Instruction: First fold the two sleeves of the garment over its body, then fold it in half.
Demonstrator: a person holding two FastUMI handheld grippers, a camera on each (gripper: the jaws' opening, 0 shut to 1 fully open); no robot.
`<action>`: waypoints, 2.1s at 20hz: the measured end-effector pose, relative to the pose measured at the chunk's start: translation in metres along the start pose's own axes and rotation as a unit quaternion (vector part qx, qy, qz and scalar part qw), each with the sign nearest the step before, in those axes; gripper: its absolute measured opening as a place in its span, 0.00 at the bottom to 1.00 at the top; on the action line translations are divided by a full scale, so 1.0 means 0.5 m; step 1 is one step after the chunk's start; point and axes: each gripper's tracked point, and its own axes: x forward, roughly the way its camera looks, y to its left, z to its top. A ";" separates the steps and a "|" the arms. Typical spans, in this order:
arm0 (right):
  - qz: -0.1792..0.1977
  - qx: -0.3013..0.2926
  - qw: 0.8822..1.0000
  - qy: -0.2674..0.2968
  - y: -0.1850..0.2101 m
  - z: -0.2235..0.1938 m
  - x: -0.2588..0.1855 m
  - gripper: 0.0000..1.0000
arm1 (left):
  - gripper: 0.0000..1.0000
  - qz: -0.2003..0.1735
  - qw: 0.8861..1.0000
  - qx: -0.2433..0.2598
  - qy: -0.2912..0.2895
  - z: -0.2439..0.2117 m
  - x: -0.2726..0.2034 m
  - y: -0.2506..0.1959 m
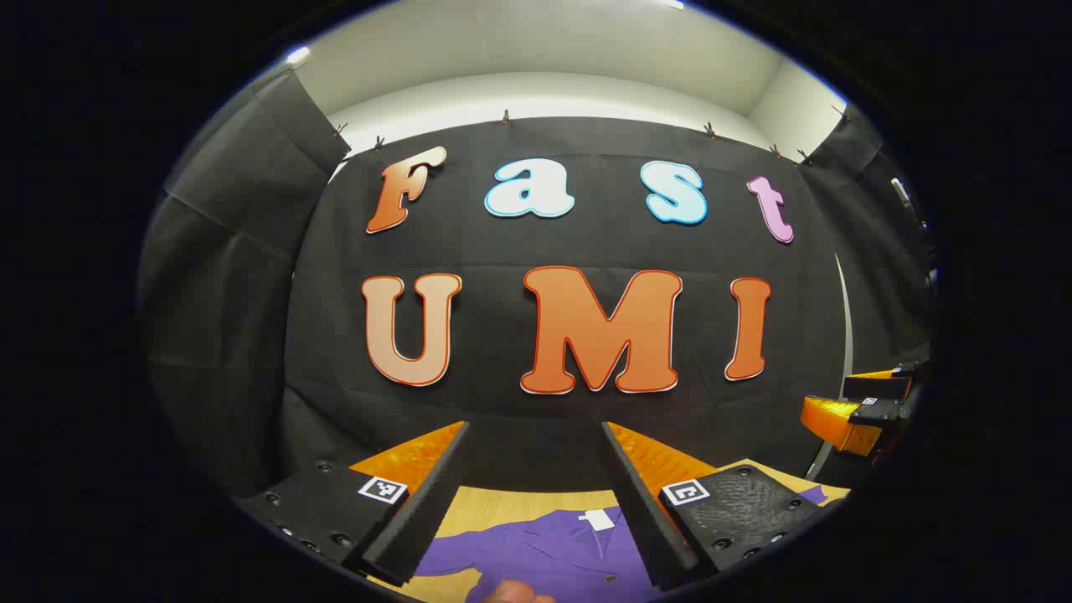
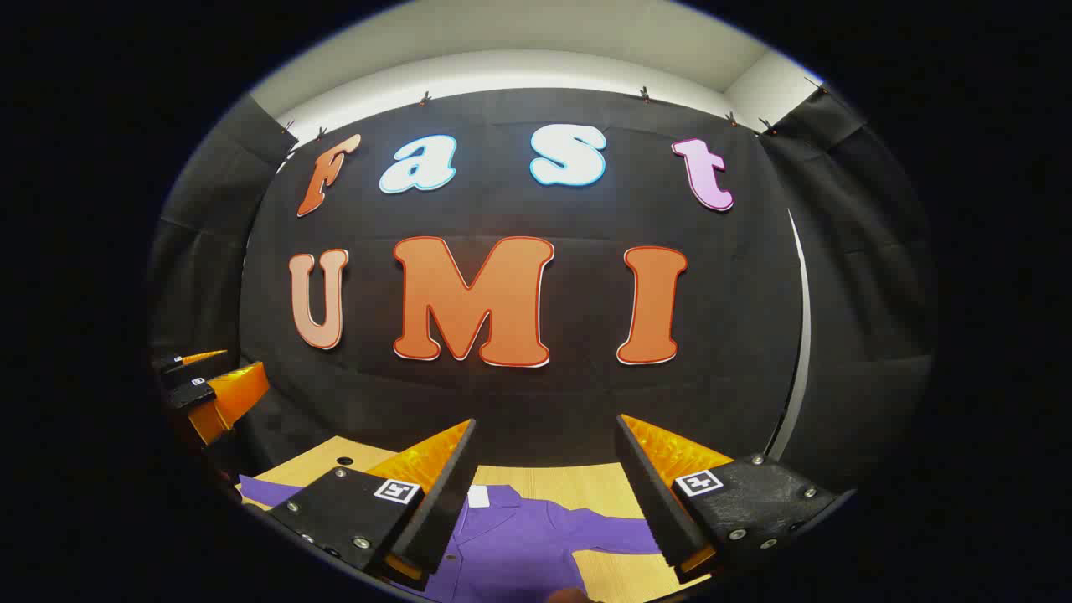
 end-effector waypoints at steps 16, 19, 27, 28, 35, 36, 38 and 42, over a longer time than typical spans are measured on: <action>0.020 -0.012 1.000 -0.003 0.034 0.005 0.009 0.95 | 0.95 0.012 1.000 0.014 0.003 -0.004 -0.015 0.020; 0.023 -0.012 1.000 0.001 0.039 0.002 0.009 0.95 | 0.95 0.001 1.000 0.017 0.008 -0.016 -0.014 0.006; 0.008 -0.028 1.000 0.006 0.015 -0.006 0.008 0.95 | 0.95 0.034 0.999 0.029 0.013 -0.025 0.006 0.073; 0.005 -0.028 1.000 0.006 0.010 -0.005 0.009 0.95 | 0.94 0.042 0.999 0.030 0.015 -0.029 0.009 0.089; -0.012 -0.023 0.999 0.019 -0.011 -0.031 0.042 0.95 | 0.93 0.086 0.995 0.036 0.022 -0.041 -0.003 0.183; -0.021 -0.021 0.999 0.028 -0.022 -0.048 0.049 0.95 | 0.93 0.084 0.996 0.036 0.020 -0.039 -0.007 0.180; -0.048 -0.026 0.997 0.050 -0.061 -0.094 0.063 0.95 | 0.93 0.073 0.997 0.033 0.015 -0.034 -0.008 0.162; -0.096 -0.034 0.991 0.090 -0.158 -0.176 0.078 0.95 | 0.94 0.051 0.998 0.033 0.010 -0.031 -0.002 0.116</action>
